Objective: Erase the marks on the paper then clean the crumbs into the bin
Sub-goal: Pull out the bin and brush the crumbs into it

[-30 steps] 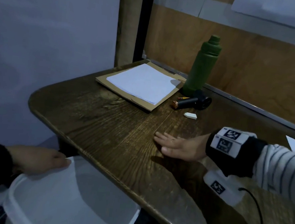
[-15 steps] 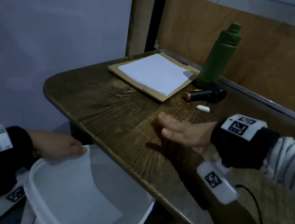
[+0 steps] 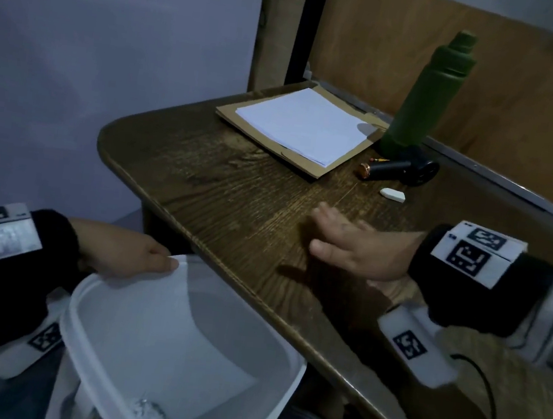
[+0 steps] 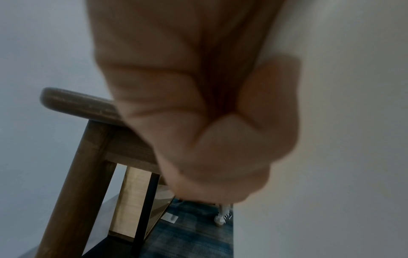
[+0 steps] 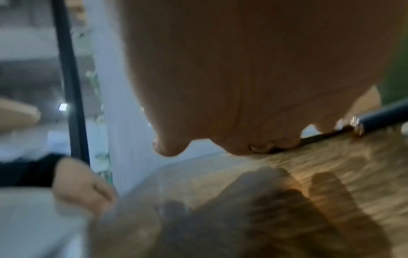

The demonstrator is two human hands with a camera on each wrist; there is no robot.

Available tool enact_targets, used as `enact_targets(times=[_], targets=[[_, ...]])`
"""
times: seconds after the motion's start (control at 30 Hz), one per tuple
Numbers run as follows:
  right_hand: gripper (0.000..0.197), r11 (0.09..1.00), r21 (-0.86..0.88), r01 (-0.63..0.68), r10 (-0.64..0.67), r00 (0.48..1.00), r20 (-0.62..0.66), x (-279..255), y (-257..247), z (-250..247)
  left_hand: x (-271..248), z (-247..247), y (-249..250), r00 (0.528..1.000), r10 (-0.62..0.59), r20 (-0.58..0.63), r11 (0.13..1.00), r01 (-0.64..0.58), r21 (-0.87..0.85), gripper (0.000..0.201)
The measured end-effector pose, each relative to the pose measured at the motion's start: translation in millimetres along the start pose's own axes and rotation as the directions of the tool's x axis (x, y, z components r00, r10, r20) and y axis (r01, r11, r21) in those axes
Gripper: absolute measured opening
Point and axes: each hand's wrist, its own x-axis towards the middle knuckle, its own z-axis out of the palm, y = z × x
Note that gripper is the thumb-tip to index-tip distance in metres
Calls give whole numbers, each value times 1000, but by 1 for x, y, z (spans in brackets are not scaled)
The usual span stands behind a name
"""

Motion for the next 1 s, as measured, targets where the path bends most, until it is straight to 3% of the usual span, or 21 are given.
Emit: enact_targets(times=[0.07, 0.1, 0.2, 0.27, 0.3, 0.37, 0.43, 0.47, 0.5, 0.57, 0.63, 0.67, 0.7, 0.77, 0.83, 0.9, 0.93, 1.0], targets=[[81, 975, -177, -138, 140, 990, -1, 7, 5, 7, -3, 0, 1, 1000, -6, -4, 1000, 6, 0, 44], [84, 958, -251, -140, 148, 989, 10, 8, 3, 13, -4, 0, 2, 1000, -8, -6, 1000, 8, -4, 43], [90, 944, -314, 104, -66, 990, 127, 0, -19, 33, -6, -2, 2, 1000, -10, 3, 999, 10, -32, 43], [82, 943, -166, 288, -248, 943, 223, -13, -35, 30, -8, -3, 3, 1000, -8, 0, 999, 8, -33, 42], [81, 951, -79, 298, -275, 937, 215, -16, -37, 26, -9, -2, 3, 1000, -3, -6, 1000, 3, -30, 42], [83, 992, -3, 128, -128, 989, 80, -13, -30, 18, -10, -2, 1, 1000, 8, -16, 1000, -8, -24, 42], [82, 988, -96, -118, 115, 993, -34, -5, -22, 17, -13, 1, 0, 1000, 8, -20, 1000, -8, -19, 42], [85, 969, -167, -181, 174, 983, -56, -3, -20, 23, -14, 2, -1, 1000, 9, -22, 1000, -9, -15, 41], [90, 959, -231, -166, 159, 986, -47, -2, -24, 30, -14, 3, -1, 1000, 13, -27, 1000, -14, -8, 41], [95, 947, -314, 74, -50, 995, 85, -9, -45, 45, -16, 4, -2, 999, 20, -38, 1000, -20, 3, 41], [74, 906, -232, 354, -289, 918, 272, -21, -71, 50, -19, 6, -1, 999, 24, -37, 1000, -25, -10, 42], [63, 896, -143, 421, -365, 879, 306, -24, -80, 48, -20, 6, 1, 999, 27, -39, 1000, -27, -14, 42], [57, 894, -54, 445, -417, 871, 260, -27, -85, 42, -21, 5, 2, 999, 28, -42, 1000, -29, -11, 42], [57, 935, 12, 355, -355, 935, -2, -23, -84, 27, -25, 5, 3, 999, 21, -49, 1000, -21, 3, 42], [69, 996, -24, 88, -91, 982, -163, -8, -66, 7, -29, 5, 3, 998, 7, -55, 1000, -6, 10, 44], [80, 981, -108, -160, 144, 979, -144, 7, -50, -4, -33, 4, 3, 998, -3, -65, 1000, 4, 19, 46], [82, 970, -136, -202, 189, 976, -105, 13, -49, -4, -34, 3, 2, 997, -9, -71, 1000, 11, 23, 46], [80, 975, -191, -111, 109, 994, -21, 19, -60, 6, -35, 3, -1, 997, -12, -70, 1000, 14, 17, 46]])
